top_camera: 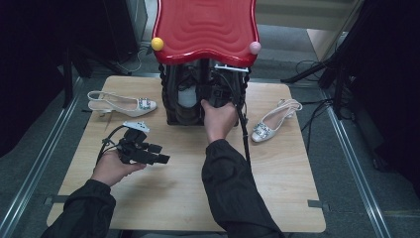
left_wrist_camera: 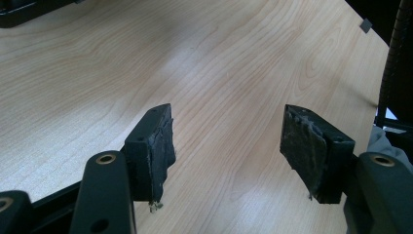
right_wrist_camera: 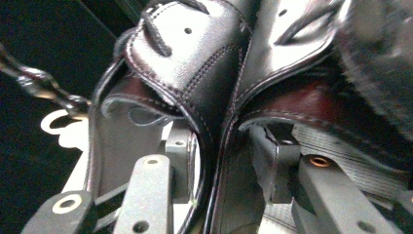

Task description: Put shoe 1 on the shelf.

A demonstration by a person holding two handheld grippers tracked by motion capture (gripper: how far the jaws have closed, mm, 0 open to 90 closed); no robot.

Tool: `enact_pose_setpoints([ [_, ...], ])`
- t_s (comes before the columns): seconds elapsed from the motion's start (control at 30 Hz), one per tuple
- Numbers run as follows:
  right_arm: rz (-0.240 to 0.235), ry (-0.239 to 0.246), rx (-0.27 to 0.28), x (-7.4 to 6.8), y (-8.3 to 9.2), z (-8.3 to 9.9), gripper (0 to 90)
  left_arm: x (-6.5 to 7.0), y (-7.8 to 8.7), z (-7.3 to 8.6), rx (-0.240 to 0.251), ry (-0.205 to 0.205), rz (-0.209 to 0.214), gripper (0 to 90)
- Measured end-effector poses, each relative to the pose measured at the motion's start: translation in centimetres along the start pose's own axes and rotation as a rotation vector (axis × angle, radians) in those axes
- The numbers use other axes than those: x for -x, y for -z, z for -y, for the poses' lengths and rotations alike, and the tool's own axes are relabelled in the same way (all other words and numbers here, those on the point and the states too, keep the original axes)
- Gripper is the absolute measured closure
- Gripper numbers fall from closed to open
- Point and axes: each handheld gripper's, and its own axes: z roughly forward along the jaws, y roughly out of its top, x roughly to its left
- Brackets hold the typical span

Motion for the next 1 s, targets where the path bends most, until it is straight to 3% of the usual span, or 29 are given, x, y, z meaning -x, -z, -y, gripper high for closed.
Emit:
enact_pose_setpoints([
  [0.17,-0.011,0.048,-0.008,0.1,0.6,0.2,64.2,0.1,0.0,0.0,-0.001,-0.001,0.002,36.8],
  [0.67,-0.094,0.095,-0.034,0.9,3.4,1.1,58.3,0.1,0.1,-0.1,0.002,0.003,-0.009,36.8],
  [0.9,-0.129,0.124,-0.029,1.1,5.5,1.4,55.6,0.1,0.1,-0.1,0.005,-0.002,-0.008,36.9],
  [1.0,-0.156,0.184,-0.024,1.2,6.7,2.1,55.7,0.1,0.1,-0.1,0.006,-0.001,-0.01,37.1],
])
